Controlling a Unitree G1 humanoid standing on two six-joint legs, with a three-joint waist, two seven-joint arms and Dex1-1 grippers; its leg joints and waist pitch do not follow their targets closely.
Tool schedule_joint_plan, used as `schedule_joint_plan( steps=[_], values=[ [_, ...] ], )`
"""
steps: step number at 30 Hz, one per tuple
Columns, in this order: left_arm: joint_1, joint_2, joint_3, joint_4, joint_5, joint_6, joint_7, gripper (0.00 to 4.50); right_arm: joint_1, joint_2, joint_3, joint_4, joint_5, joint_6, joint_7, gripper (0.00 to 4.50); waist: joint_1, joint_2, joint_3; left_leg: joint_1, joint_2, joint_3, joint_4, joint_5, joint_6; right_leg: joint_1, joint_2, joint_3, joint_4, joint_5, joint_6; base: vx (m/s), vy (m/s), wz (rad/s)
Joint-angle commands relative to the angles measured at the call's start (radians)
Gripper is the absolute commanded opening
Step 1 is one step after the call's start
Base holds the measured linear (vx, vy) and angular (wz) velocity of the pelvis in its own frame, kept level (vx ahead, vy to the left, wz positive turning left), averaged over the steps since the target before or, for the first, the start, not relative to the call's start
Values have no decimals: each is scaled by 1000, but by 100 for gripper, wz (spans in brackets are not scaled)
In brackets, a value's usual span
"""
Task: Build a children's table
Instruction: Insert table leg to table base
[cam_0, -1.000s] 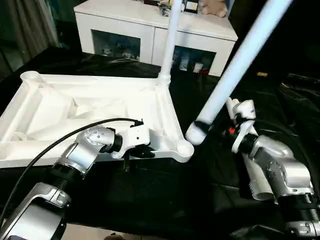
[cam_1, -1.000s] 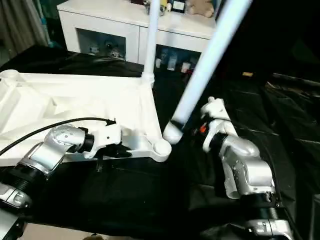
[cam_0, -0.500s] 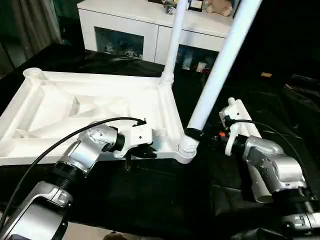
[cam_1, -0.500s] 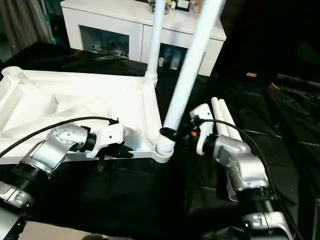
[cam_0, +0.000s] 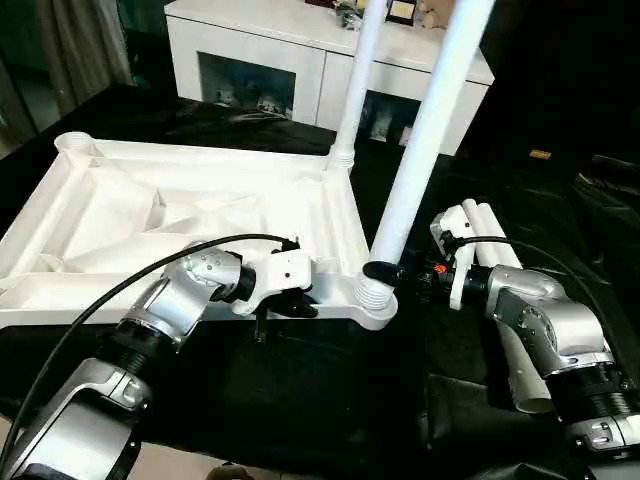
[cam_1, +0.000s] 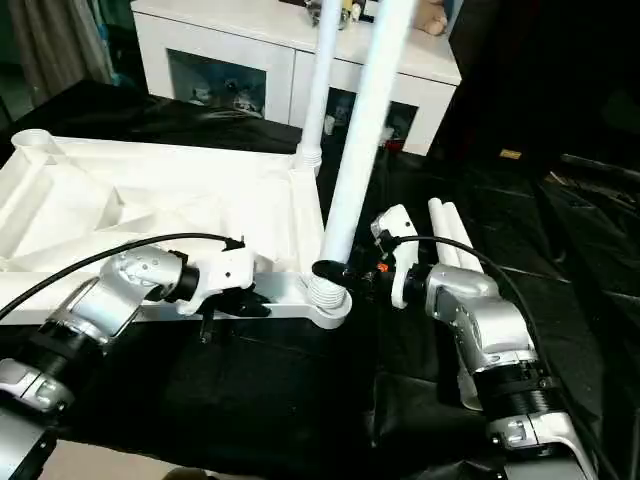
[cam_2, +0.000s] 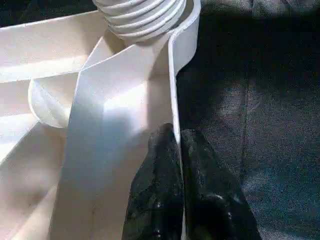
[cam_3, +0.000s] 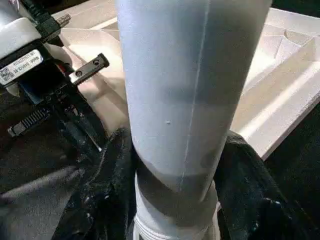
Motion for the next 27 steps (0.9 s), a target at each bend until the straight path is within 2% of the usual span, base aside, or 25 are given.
schedule_joint_plan(
  steps=[1, 3, 7, 12, 16, 22, 27],
  values=[
    [-12, -14, -34, 3, 22, -14, -22, 0, 22, -27, 24, 27, -28, 32, 2, 185, -4, 12, -56, 26, 70, -22, -80, -110, -2, 33, -105, 53, -72, 71, -227, 0, 0, 0],
    [-13, -13, -35, 7, 23, -19, -24, 0, 38, -45, 31, 3, -21, 48, 24, 185, -4, 15, -56, 26, 70, -22, -80, -103, 1, 33, -103, 52, -71, 89, -227, 0, 0, 0],
    [-18, -14, -37, 19, 24, -28, -23, 0, 61, -57, 29, -23, -17, 59, 36, 185, -3, 13, -56, 24, 70, -23, -80, -97, 8, 36, -104, 52, -71, 108, -227, 0, 0, 0],
    [-22, -16, -38, 26, 25, -34, -22, 0, 74, -54, 14, -33, -5, 61, 28, 185, -1, 17, -55, 27, 71, -24, -82, -119, 0, 34, -104, 52, -74, 84, -232, 0, 0, 0],
    [-27, -19, -38, 36, 27, -45, -19, 0, 69, -20, 4, -3, -7, 29, -4, 185, -1, 17, -56, 27, 70, -23, -82, -117, -1, 33, -105, 52, -73, 100, -237, 0, 0, 0],
    [-31, -19, -38, 43, 28, -54, -18, 0, 49, 22, -12, 65, -19, -20, -44, 185, -3, 18, -53, 28, 71, -24, -88, -157, -20, 32, -108, 53, -79, 43, -235, 0, 0, 0],
    [-33, -15, -34, 46, 28, -61, -20, 0, 47, 37, -22, 86, -7, -21, -39, 185, -5, 20, -51, 30, 72, -25, -91, -178, -28, 31, -108, 54, -83, 6, -228, 0, 0, 0]
  ],
)
